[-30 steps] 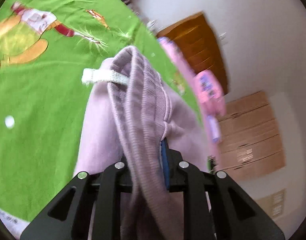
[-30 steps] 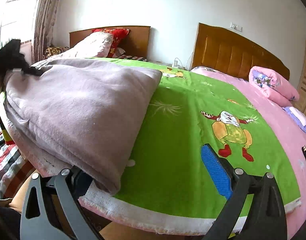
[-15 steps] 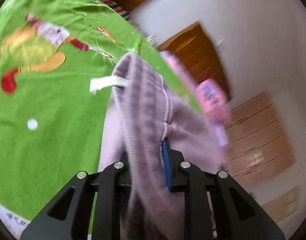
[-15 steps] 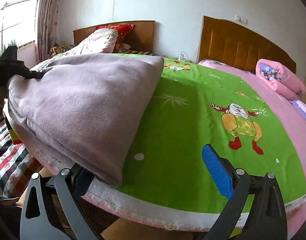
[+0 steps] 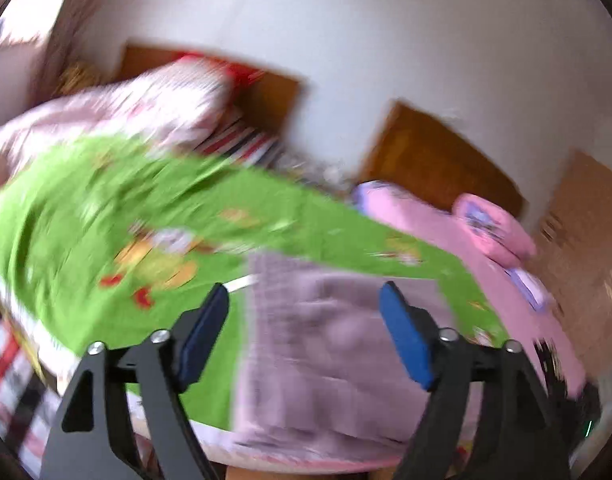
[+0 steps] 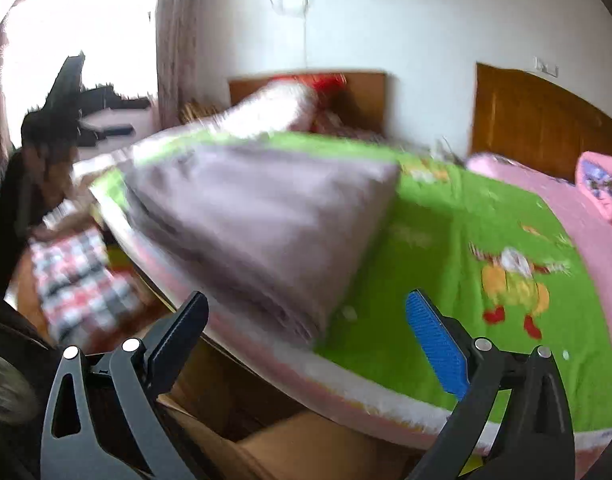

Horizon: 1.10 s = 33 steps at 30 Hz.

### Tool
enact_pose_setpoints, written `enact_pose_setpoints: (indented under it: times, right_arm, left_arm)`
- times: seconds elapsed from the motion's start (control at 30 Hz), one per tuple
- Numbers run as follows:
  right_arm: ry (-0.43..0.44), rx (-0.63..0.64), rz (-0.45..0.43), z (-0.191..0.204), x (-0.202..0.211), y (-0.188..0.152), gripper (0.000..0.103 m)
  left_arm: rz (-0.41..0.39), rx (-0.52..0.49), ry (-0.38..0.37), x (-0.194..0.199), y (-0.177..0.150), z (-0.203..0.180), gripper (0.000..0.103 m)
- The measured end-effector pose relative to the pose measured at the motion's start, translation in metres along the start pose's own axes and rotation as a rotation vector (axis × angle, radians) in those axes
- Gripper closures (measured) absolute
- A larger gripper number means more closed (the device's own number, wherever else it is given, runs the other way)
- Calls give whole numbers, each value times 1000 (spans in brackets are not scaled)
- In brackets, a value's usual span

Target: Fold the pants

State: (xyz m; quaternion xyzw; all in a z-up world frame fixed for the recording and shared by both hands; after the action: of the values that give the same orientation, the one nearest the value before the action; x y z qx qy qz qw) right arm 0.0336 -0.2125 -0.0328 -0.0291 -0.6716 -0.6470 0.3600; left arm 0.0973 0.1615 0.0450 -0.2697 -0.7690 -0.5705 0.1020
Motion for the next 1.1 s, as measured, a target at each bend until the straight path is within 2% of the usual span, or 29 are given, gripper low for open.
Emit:
enact_pose_setpoints:
  times: [0.03, 0.07, 0.13, 0.17, 0.23, 0.3, 0.37, 0.4, 0.47, 0.53, 0.67, 0.77, 0.83, 0.9, 0.97, 1.0, 1.1]
  right_arm:
    - [14, -31, -30, -2, 4, 10, 7]
    - [17, -57, -59, -4, 7, 20, 7]
    - [11, -86, -100, -5, 0, 38, 7]
    - [-8, -84, -97, -5, -8, 45, 7]
    - [-66, -46, -57, -2, -31, 46, 7]
    - [-92, 14, 31, 5, -57, 32, 7]
    - [-112, 80, 134, 10, -80, 4, 7]
    - [-97, 70, 131, 10, -83, -5, 7]
    - [-22, -51, 121, -1, -86, -14, 7]
    - [30, -130, 139, -7, -90, -18, 7]
    - [7, -82, 122, -3, -89, -17, 7]
    - [49, -127, 190, -5, -87, -15, 6]
    - [93, -111, 208, -10, -76, 2, 6]
    - [118, -63, 161, -13, -65, 31, 6]
    - [183, -65, 141, -15, -68, 60, 5]
    - [258, -69, 157, -13, -79, 77, 5]
    - [385, -39, 204, -4, -120, 105, 5]
  left_arm:
    - [-5, -88, -36, 6, -5, -30, 17]
    - [0, -136, -46, 4, -10, -44, 14]
    - [37, -297, -48, -11, -31, -82, 14]
    - [51, -362, -26, -27, -41, -93, 14]
    - [107, -482, 90, -55, -71, -98, 14]
    - [163, -532, 126, -70, -98, -89, 14]
    - [221, -545, 146, -81, -121, -74, 14]
    - [218, -549, 136, -83, -129, -69, 13]
    - [182, -562, 113, -77, -133, -70, 13]
    - [179, -553, 104, -81, -132, -67, 12]
    - [176, -537, 91, -88, -127, -61, 10]
    - [208, -529, 58, -78, -123, -68, 10]
    - [213, -464, -46, -62, -101, -73, 10]
    - [159, -326, -199, -42, -62, -77, 8]
    - [132, -220, -271, -38, -35, -73, 2]
    - [130, -175, -289, -44, -22, -68, 2]
    - [185, -167, -184, -76, -21, -53, 2]
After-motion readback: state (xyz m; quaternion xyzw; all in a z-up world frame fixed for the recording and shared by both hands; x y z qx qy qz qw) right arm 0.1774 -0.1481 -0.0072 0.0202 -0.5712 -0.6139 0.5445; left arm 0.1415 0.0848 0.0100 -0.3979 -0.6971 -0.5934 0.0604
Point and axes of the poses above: each gripper's, at about its wrist camera, not at the fingertips, and x roughly against the way its jaws point, z to its left, y to its top, the point moved 8 cm from there along -x, roughly the way its jaws point, and after that the axes turned 1 degree about -x, right-handed, at the moved point
